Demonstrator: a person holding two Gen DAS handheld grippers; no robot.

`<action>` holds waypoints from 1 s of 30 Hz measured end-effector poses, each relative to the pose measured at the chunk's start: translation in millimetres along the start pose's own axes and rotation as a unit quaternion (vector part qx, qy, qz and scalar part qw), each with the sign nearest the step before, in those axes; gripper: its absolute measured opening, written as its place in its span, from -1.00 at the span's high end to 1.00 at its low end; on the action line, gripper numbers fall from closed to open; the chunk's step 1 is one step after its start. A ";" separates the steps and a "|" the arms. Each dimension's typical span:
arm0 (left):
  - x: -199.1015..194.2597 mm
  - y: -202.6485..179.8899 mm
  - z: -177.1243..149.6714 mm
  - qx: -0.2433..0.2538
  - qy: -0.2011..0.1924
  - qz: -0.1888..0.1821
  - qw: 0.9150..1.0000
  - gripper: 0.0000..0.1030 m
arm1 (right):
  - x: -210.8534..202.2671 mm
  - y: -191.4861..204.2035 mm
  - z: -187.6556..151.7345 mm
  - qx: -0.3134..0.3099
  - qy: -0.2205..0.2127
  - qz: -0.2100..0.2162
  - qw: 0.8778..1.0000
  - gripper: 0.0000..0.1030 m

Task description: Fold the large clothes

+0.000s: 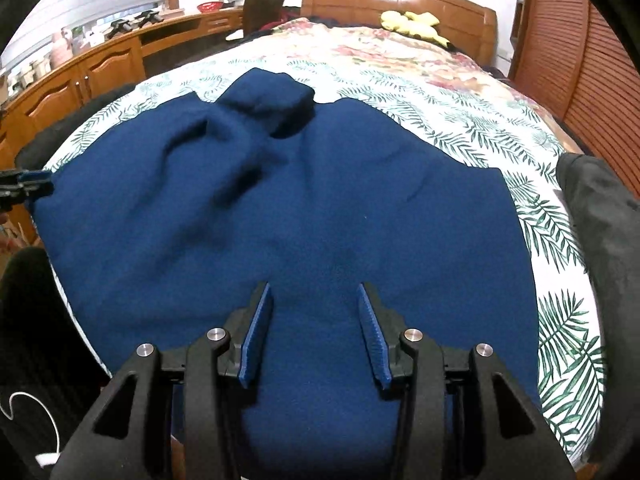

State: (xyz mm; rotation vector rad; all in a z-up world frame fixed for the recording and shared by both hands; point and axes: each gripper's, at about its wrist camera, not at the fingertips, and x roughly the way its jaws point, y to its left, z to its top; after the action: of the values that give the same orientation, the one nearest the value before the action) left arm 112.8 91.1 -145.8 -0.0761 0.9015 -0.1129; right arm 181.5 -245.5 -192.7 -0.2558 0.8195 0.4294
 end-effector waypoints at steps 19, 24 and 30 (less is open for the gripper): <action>-20.4 -1.3 -26.5 -0.032 -0.021 -0.017 0.999 0.01 | -4.9 2.5 -1.8 0.011 -0.016 -0.002 1.000 0.10; -28.5 -2.7 -38.8 -0.051 -0.026 -0.028 0.998 0.21 | -13.1 23.7 5.8 -0.004 -0.034 0.030 0.999 0.10; -20.0 -7.9 -43.4 -0.058 -0.017 -0.039 0.997 0.22 | -12.3 62.0 12.8 -0.036 -0.035 0.064 0.997 0.10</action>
State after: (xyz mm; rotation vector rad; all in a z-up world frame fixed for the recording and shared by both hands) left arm 65.9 85.0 -156.2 -0.2219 0.8717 -0.1319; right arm 153.6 -189.1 -178.5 -0.2540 0.7544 0.5851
